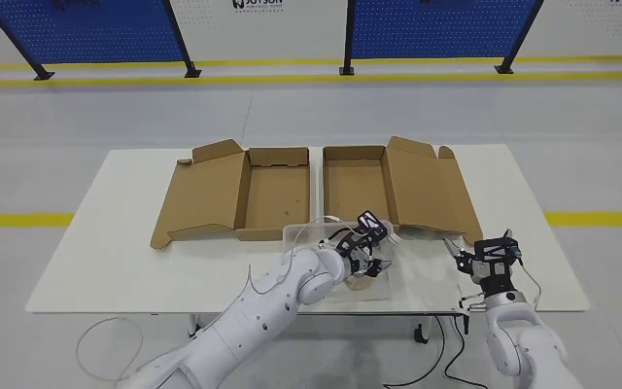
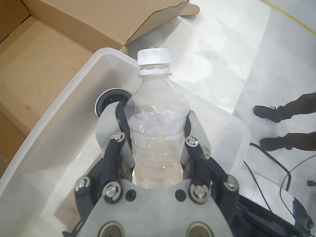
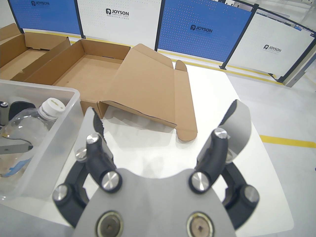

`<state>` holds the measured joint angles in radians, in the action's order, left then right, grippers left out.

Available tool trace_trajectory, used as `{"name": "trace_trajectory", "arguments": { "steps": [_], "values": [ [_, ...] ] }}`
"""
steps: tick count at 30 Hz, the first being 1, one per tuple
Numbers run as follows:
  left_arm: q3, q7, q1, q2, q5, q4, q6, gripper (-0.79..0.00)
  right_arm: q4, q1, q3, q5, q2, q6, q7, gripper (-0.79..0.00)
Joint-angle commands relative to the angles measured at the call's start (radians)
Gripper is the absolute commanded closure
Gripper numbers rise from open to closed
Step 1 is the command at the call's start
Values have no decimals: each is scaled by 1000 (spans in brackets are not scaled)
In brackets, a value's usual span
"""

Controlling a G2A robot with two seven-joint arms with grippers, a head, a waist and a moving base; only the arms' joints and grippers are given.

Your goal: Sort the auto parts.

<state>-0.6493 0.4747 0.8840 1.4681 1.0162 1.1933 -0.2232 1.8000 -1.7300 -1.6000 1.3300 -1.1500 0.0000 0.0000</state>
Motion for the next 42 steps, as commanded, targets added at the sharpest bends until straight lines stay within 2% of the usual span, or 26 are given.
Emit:
{"name": "trace_trajectory", "arguments": {
  "steps": [1,2,20,21,25,27,33,34,36,37,42],
  "values": [
    [-4,-1,3,0,6,3,0,-163,0,0,0,0,0,0,0,-785],
    [-7,-2,5,0,10,5,0,0,0,0,0,0,0,0,0,-785],
    [-45,16,39,-7,53,67,-37,-6,0,0,0,0,0,0,0,-785],
    [-45,17,38,-6,53,68,-40,-95,0,0,0,0,0,0,0,-785],
    [-41,21,26,0,51,64,-48,-274,0,0,0,0,0,0,0,-785],
    [-38,25,15,4,51,56,-49,-286,0,0,0,0,0,0,0,-785],
    [-31,25,-16,20,39,33,-45,-456,0,0,0,0,0,0,0,-785],
    [-30,25,-18,22,38,30,-45,-520,0,0,0,0,0,0,0,-785],
    [-32,25,-18,24,34,27,-42,-757,0,0,0,0,0,0,0,-785],
    [-37,24,-17,24,30,29,-42,-785,0,0,0,0,0,0,0,-785],
    [-79,26,25,13,0,78,-36,-785,0,0,0,0,0,0,0,-785]
  ]
}}
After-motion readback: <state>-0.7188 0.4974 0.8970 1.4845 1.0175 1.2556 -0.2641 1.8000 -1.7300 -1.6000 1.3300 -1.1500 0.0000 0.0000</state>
